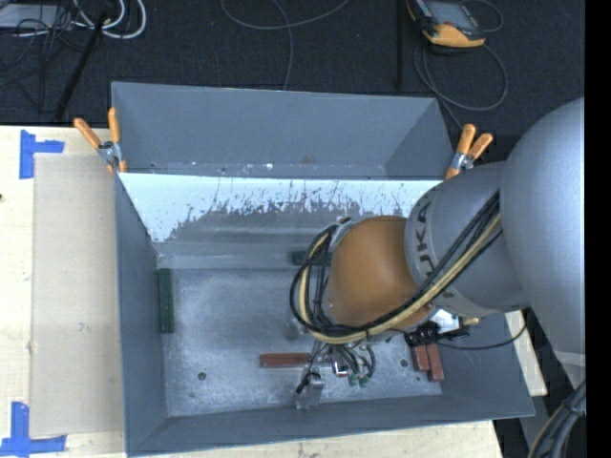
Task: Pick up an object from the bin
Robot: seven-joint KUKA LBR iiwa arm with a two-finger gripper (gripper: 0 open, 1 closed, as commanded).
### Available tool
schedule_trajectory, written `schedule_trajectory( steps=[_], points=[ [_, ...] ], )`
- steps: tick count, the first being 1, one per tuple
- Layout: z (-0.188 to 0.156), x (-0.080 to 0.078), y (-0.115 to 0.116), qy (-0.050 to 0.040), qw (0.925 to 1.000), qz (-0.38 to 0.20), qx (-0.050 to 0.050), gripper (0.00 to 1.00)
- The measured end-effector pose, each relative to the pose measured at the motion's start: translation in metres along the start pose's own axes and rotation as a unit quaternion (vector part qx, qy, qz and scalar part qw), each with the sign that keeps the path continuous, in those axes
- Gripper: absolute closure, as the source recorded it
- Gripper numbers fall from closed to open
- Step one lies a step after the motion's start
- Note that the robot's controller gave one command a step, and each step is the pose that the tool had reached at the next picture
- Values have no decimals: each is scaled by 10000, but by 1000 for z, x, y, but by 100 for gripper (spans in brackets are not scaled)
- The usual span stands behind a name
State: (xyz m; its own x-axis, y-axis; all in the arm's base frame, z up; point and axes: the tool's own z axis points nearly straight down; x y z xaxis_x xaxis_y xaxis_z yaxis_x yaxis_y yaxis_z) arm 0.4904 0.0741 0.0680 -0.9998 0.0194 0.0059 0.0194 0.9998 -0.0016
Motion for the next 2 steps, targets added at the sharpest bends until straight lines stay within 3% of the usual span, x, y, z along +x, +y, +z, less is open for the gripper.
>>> schedule_trajectory(
  steps=[1,2],
  points=[
    [-1,-1,1,-12,10000,15,-10,100],
    [-153,-8,1,-70,9998,-210,-13,100]
  ],
)
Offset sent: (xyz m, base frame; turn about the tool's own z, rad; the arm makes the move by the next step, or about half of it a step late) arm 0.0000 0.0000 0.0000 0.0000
